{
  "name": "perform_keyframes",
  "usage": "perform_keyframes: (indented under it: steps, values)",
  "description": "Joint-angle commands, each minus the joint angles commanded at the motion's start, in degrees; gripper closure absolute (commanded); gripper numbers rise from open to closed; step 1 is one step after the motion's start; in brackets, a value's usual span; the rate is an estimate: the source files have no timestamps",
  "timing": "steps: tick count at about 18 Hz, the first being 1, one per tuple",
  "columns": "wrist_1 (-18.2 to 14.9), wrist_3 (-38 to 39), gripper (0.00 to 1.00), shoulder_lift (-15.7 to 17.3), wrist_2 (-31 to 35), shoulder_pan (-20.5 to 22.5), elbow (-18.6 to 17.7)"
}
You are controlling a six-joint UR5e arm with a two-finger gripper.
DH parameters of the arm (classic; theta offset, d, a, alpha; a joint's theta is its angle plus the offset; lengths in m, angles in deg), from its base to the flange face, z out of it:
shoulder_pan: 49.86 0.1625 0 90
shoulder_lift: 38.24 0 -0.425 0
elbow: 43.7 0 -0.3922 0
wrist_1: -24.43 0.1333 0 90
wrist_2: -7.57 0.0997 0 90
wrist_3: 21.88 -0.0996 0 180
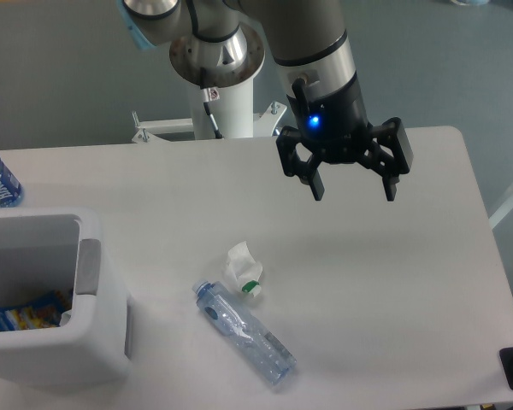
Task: Place the trash in the trash can
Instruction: 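Move the open gripper over the crumpled white paper cup and lower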
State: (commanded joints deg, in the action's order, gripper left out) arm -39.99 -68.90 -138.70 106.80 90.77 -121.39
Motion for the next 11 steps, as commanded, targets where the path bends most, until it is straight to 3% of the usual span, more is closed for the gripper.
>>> perform_keyframes:
  steps: [6, 11]
  values:
    - [-0.1, 0.5, 0.0, 0.8, -0.8, -0.1, -1.4]
    - [1.7, 1.3, 0.0, 2.4, -0.7, -0.4, -7.2]
